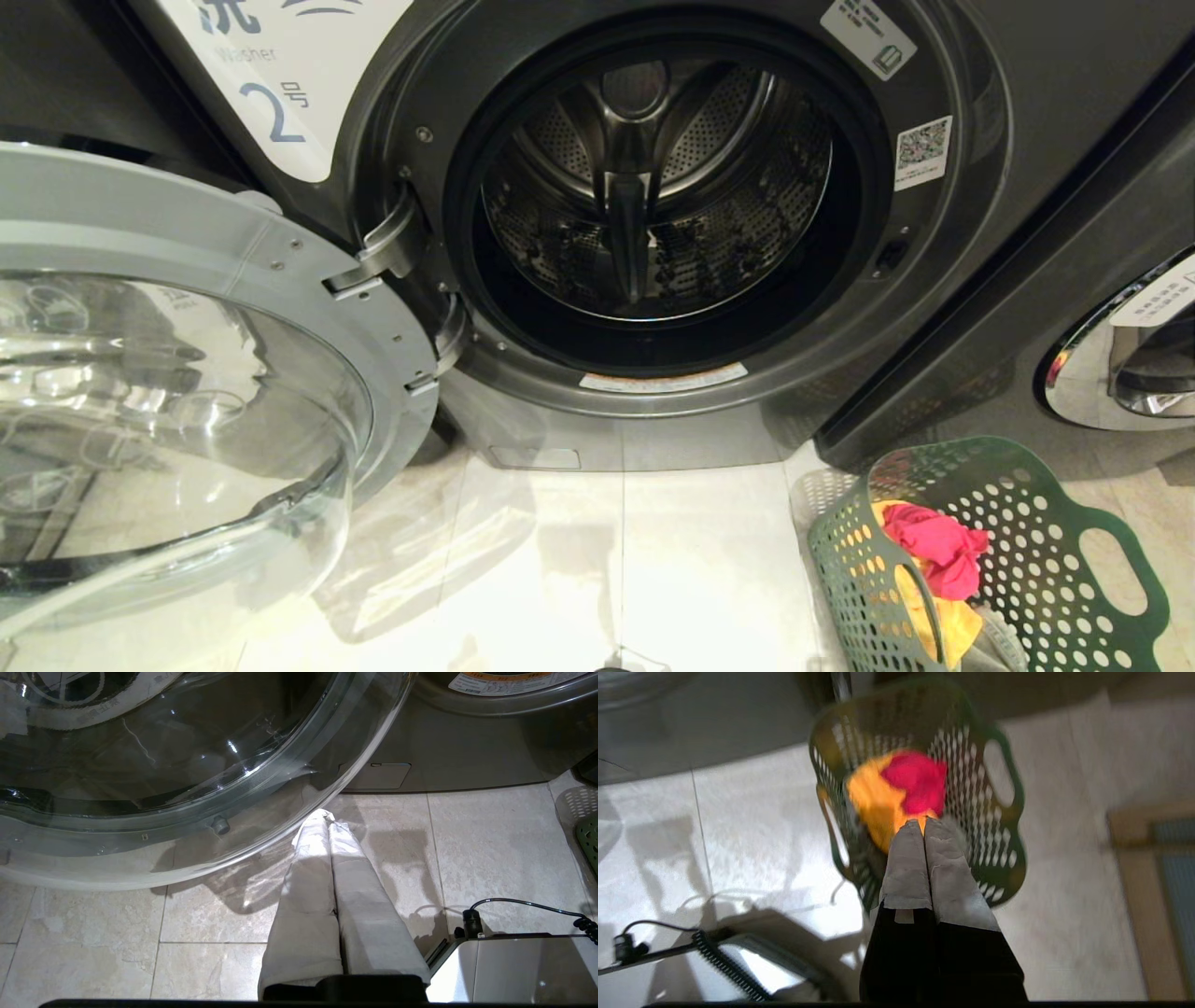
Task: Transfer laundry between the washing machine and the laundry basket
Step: Pick a cloth and place it into the basket
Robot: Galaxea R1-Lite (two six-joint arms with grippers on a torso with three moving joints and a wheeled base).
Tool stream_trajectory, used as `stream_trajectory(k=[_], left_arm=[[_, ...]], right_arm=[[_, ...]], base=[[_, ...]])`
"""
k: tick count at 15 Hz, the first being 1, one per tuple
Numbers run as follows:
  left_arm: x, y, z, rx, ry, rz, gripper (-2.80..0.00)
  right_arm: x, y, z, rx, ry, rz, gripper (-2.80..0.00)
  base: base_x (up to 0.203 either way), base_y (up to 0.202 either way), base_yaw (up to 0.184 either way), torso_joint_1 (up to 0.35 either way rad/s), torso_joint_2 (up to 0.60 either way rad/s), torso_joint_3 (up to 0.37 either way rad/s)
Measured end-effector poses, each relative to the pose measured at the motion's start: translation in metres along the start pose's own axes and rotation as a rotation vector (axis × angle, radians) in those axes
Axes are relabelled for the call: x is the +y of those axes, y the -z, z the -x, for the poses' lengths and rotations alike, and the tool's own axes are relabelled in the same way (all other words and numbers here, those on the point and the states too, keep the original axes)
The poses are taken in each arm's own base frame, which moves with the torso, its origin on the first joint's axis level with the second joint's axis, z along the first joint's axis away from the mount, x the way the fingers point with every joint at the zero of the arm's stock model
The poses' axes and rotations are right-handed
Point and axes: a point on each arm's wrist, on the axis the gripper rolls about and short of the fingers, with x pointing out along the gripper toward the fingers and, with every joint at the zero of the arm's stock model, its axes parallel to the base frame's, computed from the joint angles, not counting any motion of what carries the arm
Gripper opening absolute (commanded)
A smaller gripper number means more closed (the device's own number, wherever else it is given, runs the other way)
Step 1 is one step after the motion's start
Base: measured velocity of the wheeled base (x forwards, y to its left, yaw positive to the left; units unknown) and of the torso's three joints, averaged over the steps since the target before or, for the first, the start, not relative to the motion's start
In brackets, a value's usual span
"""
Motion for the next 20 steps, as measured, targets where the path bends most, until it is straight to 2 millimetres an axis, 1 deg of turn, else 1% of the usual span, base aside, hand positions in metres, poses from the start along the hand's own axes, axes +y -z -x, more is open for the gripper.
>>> stream_trajectory(k=[2,4,6,8,11,13,14,15,18,20], left_arm=[[0.0,0.0,0.0,0.0,0.0,-0.001,-2.8],[0.0,0.0,0.0,0.0,-0.001,0.004,-2.8],[0.0,0.0,0.0,-0.002,-0.002,0.006,-2.8],[0.0,0.0,0.0,-0.001,-0.002,0.006,-2.8],[0.0,0.0,0.0,-0.002,-0.002,0.006,-2.8],[0.0,0.0,0.0,-0.002,-0.002,0.006,-2.8],[0.0,0.0,0.0,-0.002,-0.002,0.006,-2.8],[0.0,0.0,0.0,-0.002,-0.001,0.006,-2.8],[0.0,0.0,0.0,-0.002,-0.002,0.006,-2.8],[0.0,0.0,0.0,-0.002,-0.002,0.006,-2.8]], right_arm=[[0.008,-0.008,-0.035,0.18,0.05,-0.1,-2.8],[0.017,-0.01,-0.073,0.319,0.099,-0.18,-2.8],[0.024,-0.007,-0.116,0.418,0.152,-0.224,-2.8],[0.026,-0.001,-0.161,0.465,0.201,-0.232,-2.8],[0.013,0.014,-0.215,0.506,0.248,-0.207,-2.8],[-0.003,0.027,-0.247,0.545,0.291,-0.22,-2.8],[-0.013,0.037,-0.261,0.568,0.306,-0.227,-1.21],[-0.022,0.046,-0.274,0.585,0.308,-0.233,0.0],[-0.048,0.072,-0.319,0.592,0.254,-0.231,0.0],[-0.059,0.086,-0.351,0.582,0.156,-0.21,0.0]], base=[[0.0,0.0,0.0,0.0,0.0,0.0],[0.0,0.0,0.0,0.0,0.0,0.0],[0.0,0.0,0.0,0.0,0.0,0.0],[0.0,0.0,0.0,0.0,0.0,0.0],[0.0,0.0,0.0,0.0,0.0,0.0],[0.0,0.0,0.0,0.0,0.0,0.0],[0.0,0.0,0.0,0.0,0.0,0.0],[0.0,0.0,0.0,0.0,0.0,0.0],[0.0,0.0,0.0,0.0,0.0,0.0],[0.0,0.0,0.0,0.0,0.0,0.0]])
